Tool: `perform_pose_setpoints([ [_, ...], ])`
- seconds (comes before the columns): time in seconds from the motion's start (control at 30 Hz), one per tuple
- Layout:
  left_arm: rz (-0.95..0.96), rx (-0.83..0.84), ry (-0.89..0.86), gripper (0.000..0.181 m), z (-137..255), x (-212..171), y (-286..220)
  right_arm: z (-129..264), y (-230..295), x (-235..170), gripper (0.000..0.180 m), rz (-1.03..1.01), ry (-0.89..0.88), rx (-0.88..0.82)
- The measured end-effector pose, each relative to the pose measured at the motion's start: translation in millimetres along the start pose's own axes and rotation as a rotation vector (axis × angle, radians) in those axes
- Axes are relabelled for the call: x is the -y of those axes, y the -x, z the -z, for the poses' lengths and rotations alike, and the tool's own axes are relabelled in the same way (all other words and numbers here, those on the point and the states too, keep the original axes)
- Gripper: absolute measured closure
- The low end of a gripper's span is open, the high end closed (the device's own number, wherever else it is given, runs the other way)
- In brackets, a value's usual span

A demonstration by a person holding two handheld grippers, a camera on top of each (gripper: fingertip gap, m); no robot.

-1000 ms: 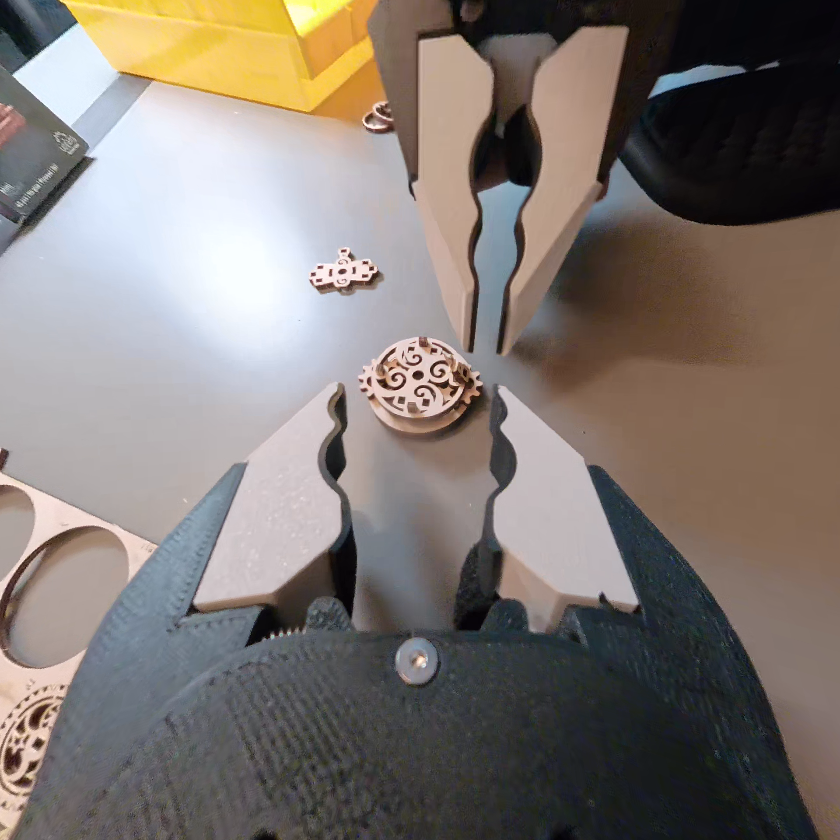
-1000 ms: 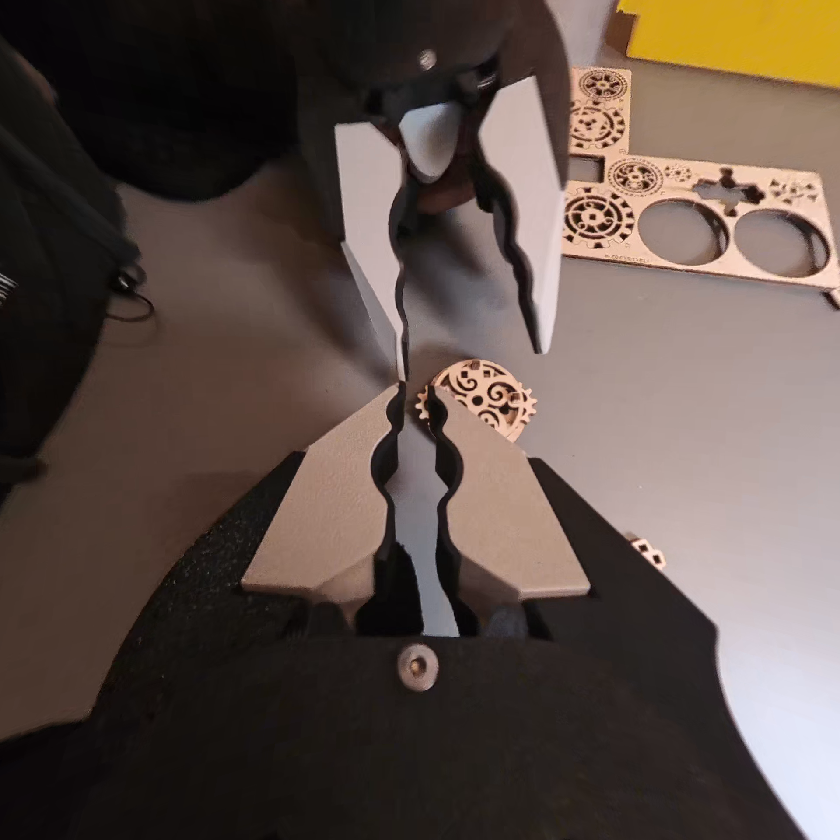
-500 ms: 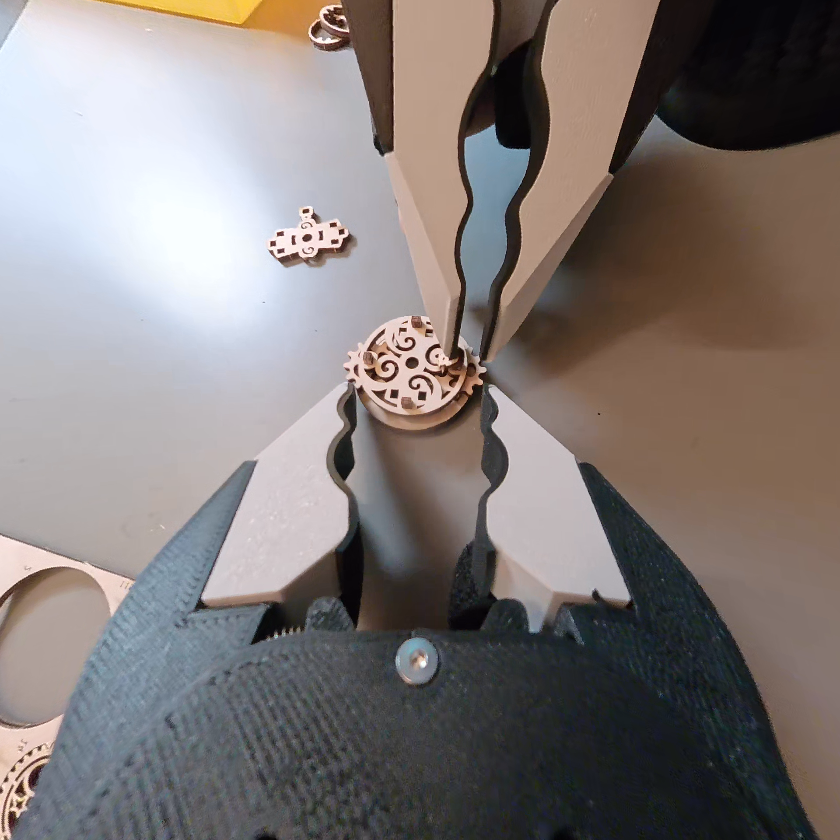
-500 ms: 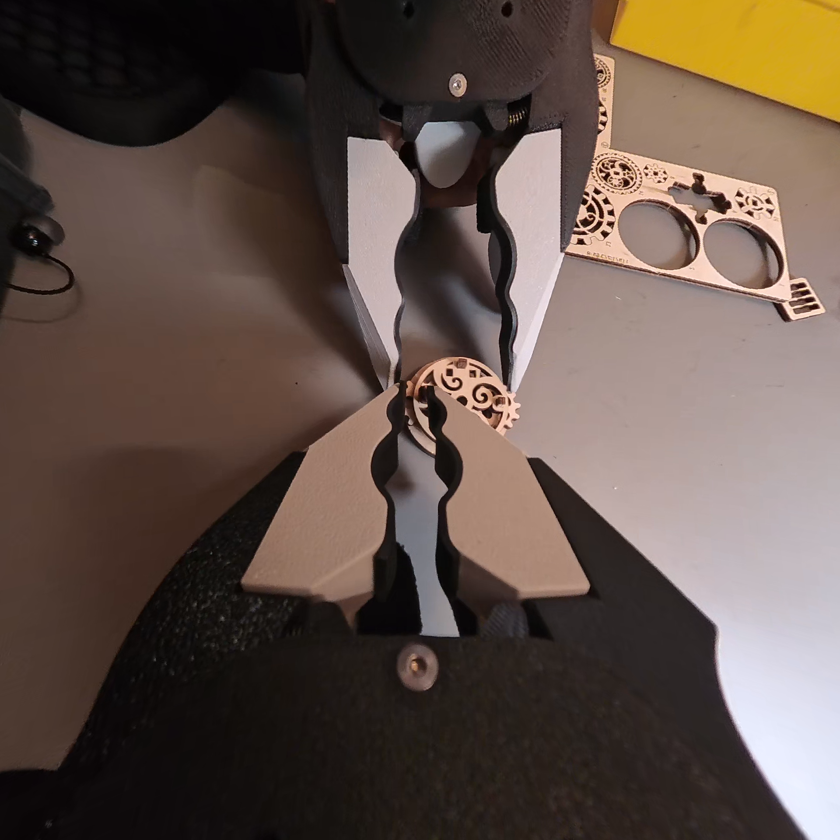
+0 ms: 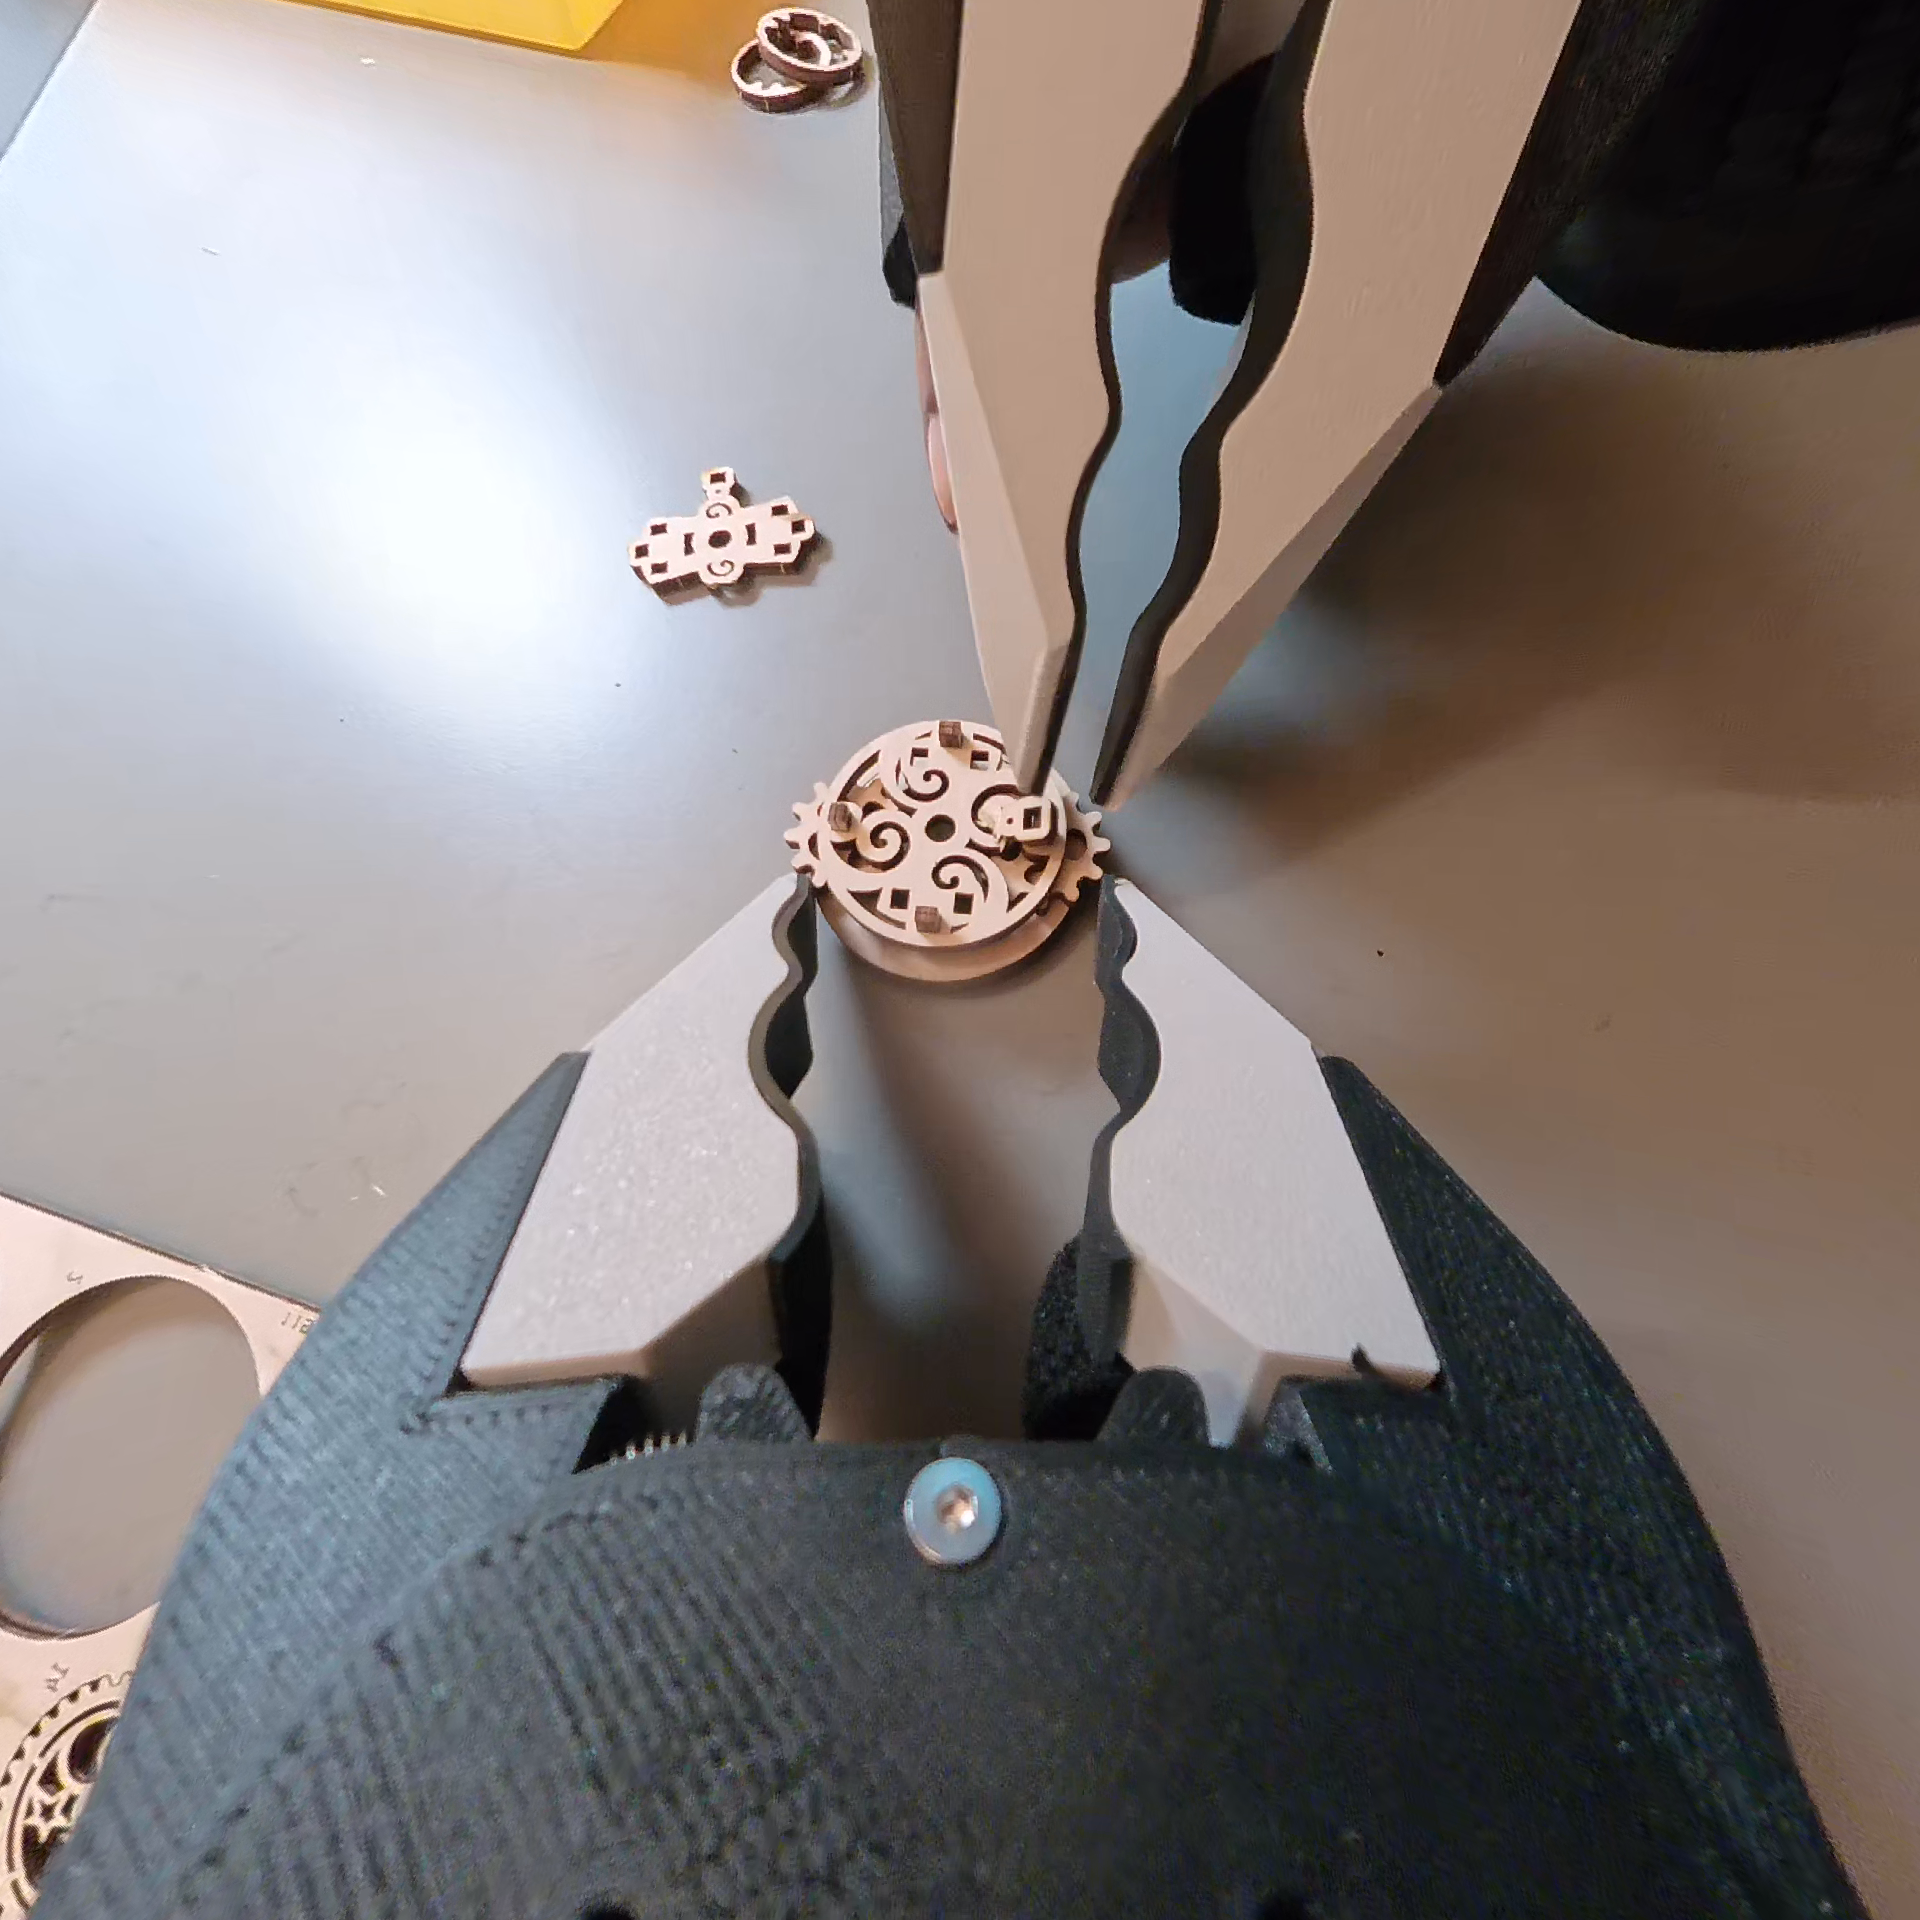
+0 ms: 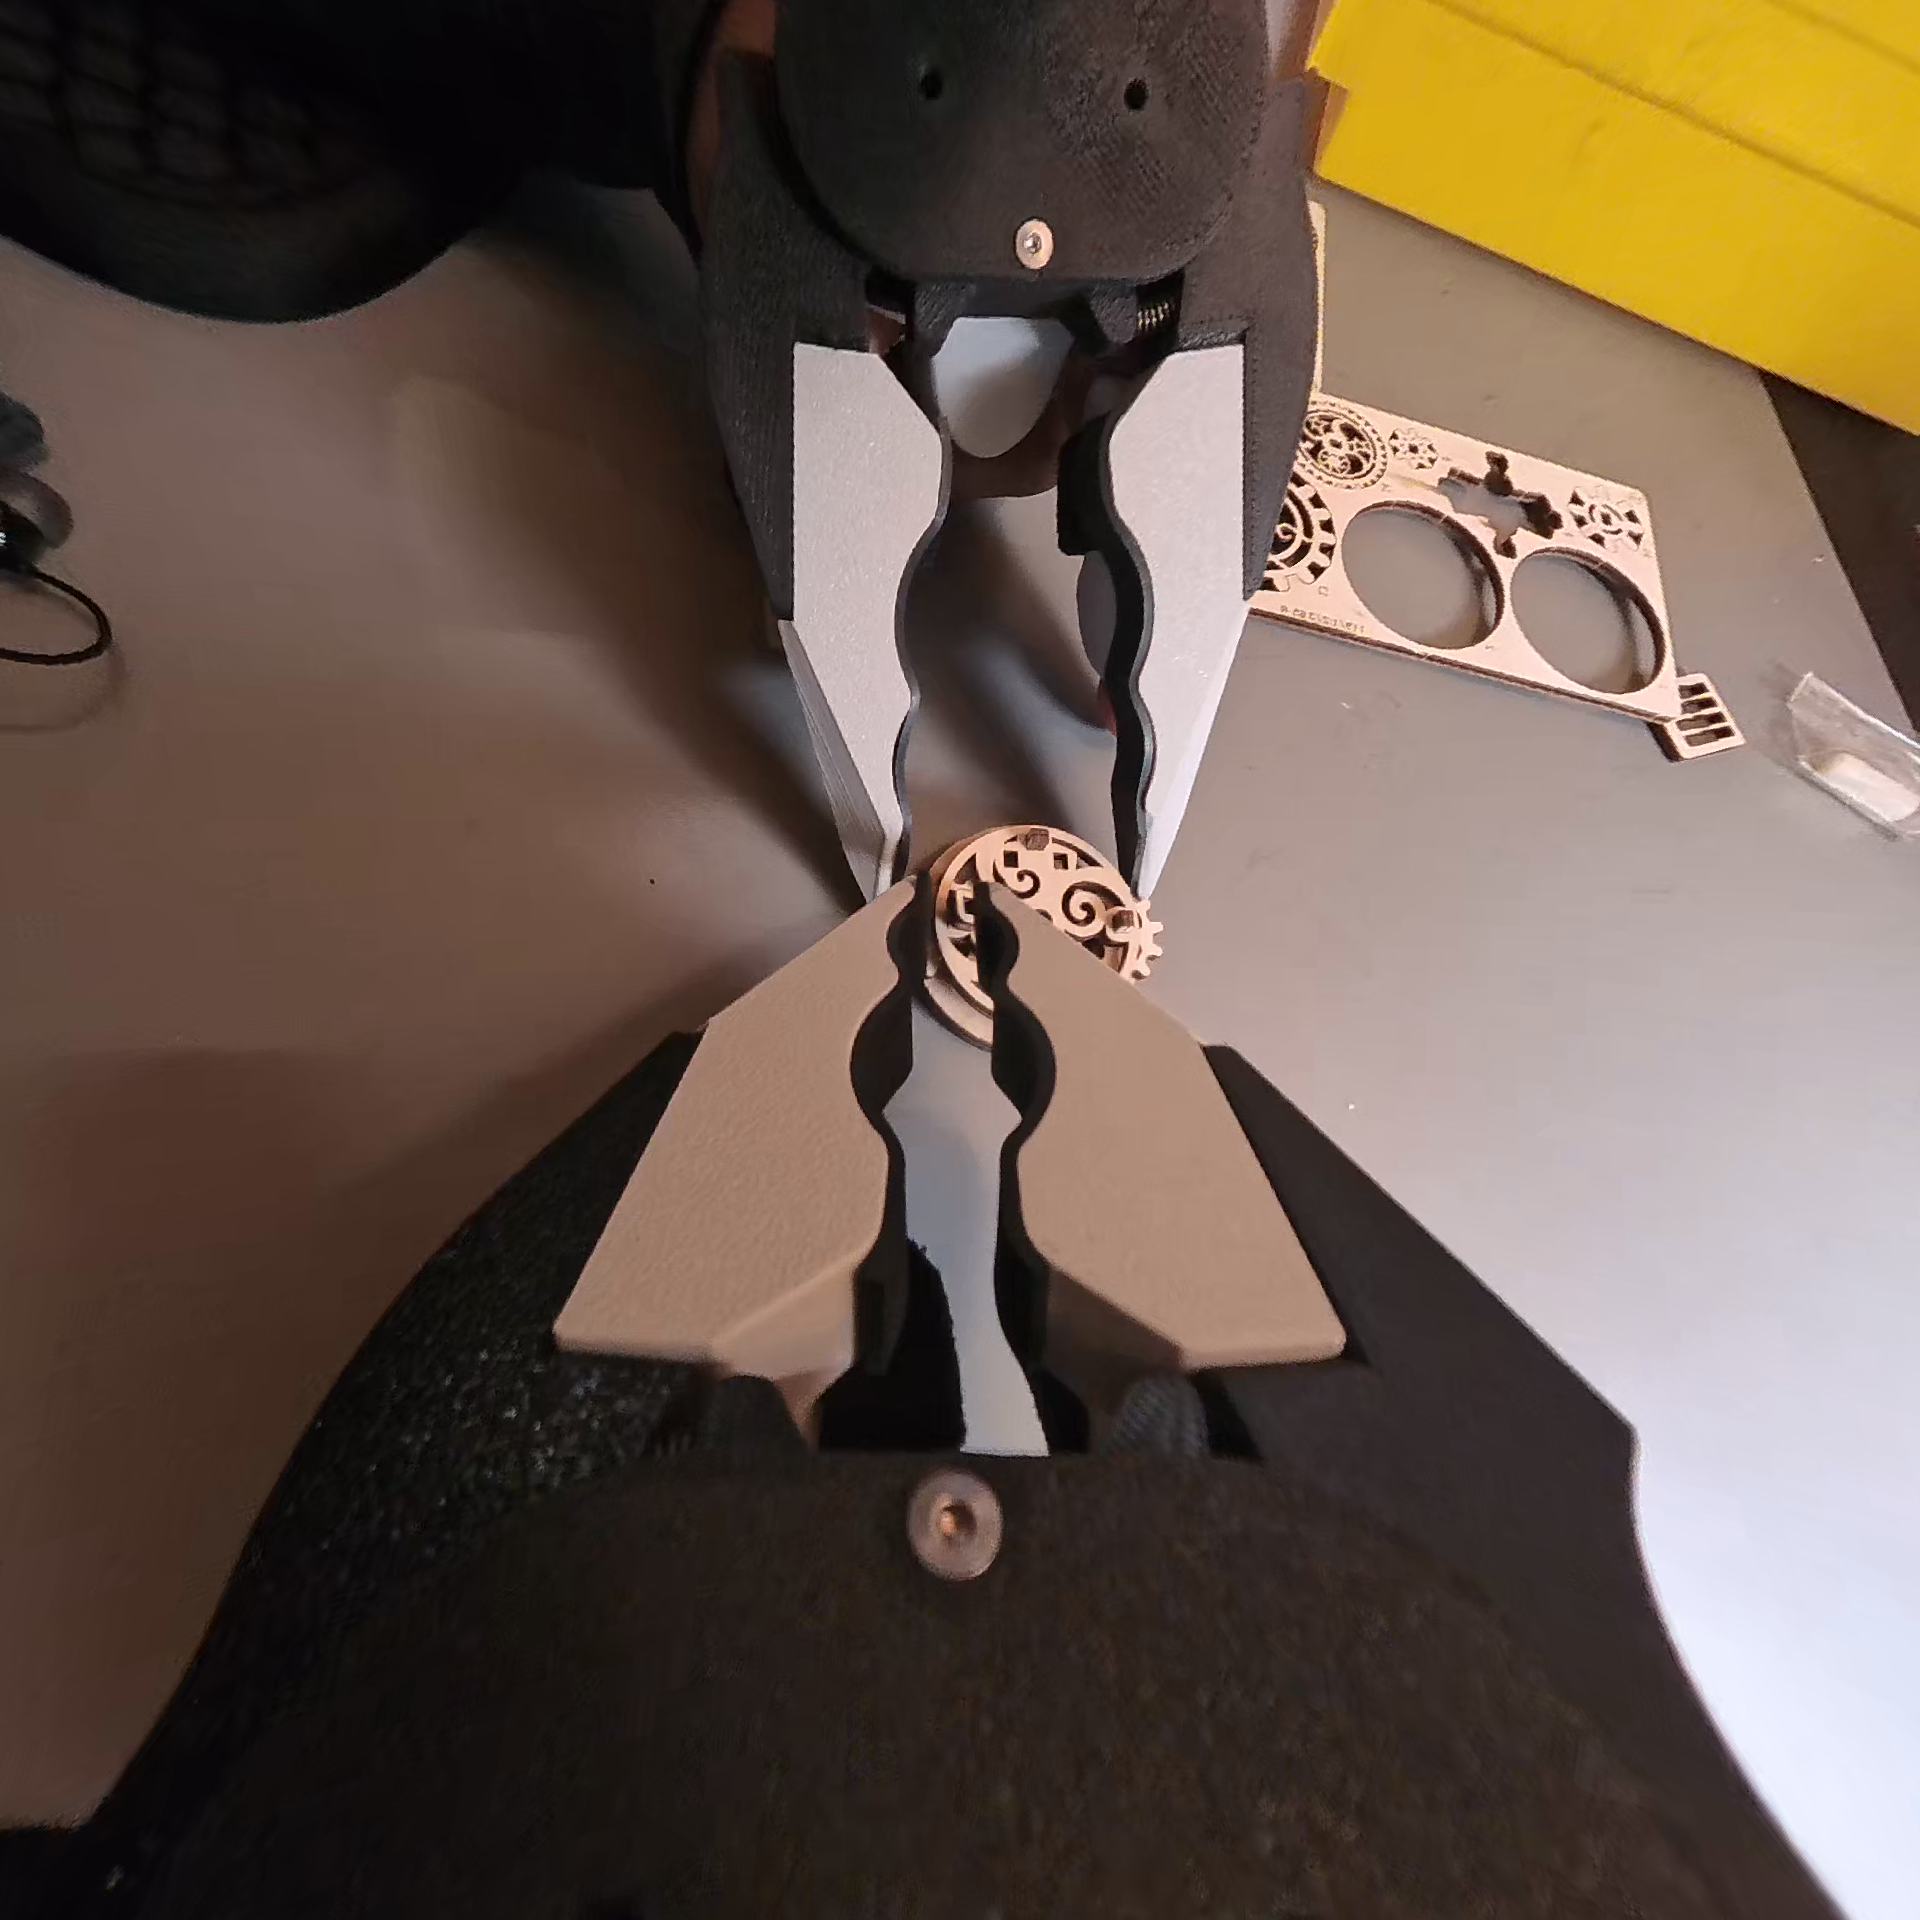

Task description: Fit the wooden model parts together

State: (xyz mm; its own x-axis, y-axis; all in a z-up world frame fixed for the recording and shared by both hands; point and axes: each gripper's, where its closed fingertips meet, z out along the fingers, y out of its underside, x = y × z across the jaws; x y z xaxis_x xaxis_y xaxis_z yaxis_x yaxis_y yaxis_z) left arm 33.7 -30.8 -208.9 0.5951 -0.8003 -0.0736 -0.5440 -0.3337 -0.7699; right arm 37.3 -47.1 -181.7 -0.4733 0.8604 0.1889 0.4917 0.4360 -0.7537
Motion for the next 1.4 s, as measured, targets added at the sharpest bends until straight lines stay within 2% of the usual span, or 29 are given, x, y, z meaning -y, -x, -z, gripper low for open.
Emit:
perform_pose_setpoints([
  [0.03,0.000,0.000,0.000,0.128,0.0,0.0,0.0,-0.6,0.3,-0.7,0.174,0.004,0.007,0.001],
  [0.37,-0.005,0.005,-0.001,0.128,0.2,0.2,0.0,-4.3,-4.5,-4.3,0.173,-0.143,-0.013,0.048],
  [0.53,-0.004,0.005,-0.001,0.128,0.4,0.1,-0.1,-6.3,-2.5,-7.0,0.173,-0.143,-0.012,0.052],
  [0.77,0.009,0.002,0.001,0.128,0.4,-0.2,0.0,-6.5,-1.6,-8.0,0.174,0.096,0.047,-0.059],
  [1.07,0.025,0.001,0.004,0.128,0.2,-0.4,-0.2,-6.4,0.7,-7.7,0.178,0.537,0.144,-0.280],
  [1.4,0.044,-0.002,0.007,0.128,-0.4,-0.4,-1.1,-6.0,2.6,-8.9,0.178,0.670,0.209,-0.299],
])
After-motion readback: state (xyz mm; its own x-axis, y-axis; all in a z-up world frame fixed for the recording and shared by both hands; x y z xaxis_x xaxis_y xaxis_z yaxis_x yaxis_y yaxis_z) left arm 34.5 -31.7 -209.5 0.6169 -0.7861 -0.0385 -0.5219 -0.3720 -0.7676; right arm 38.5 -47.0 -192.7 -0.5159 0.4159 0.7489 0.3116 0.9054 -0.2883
